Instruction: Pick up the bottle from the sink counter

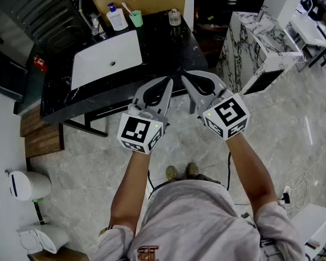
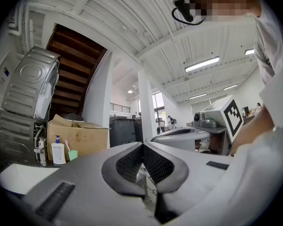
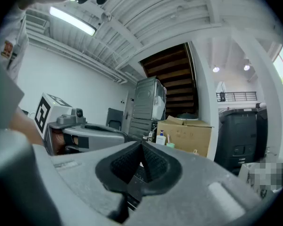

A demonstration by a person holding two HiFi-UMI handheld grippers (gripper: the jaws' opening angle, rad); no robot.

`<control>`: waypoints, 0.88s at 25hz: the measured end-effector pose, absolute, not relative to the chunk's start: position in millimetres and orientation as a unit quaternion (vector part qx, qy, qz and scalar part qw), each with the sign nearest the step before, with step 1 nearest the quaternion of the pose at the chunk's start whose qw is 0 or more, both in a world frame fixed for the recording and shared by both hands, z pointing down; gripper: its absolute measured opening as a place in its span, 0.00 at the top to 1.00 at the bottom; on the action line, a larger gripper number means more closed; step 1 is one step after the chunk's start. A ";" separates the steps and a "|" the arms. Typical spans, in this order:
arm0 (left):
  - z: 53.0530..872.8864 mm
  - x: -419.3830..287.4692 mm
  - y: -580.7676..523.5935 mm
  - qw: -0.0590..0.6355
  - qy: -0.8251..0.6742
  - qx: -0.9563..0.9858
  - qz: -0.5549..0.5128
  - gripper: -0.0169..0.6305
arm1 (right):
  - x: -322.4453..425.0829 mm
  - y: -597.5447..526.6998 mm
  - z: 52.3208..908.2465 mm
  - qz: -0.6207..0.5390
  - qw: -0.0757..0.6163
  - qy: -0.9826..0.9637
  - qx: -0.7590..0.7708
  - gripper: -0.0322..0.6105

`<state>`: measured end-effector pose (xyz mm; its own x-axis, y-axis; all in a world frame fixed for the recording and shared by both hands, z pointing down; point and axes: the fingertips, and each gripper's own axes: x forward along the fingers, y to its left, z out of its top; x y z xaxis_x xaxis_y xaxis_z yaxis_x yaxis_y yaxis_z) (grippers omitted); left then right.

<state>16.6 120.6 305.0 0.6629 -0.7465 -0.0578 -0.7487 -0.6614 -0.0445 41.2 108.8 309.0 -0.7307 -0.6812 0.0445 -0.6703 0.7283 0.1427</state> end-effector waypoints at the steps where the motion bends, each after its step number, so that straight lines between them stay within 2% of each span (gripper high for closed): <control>1: 304.8 16.8 119.2 0.032 0.411 -0.911 0.017 0.97 | 41.4 107.6 308.8 -0.058 0.047 -0.929 0.363 0.95; 22: 301.4 39.6 91.1 0.044 0.447 -0.893 0.012 0.97 | 71.7 78.5 305.2 -0.056 0.034 -0.940 0.334 0.95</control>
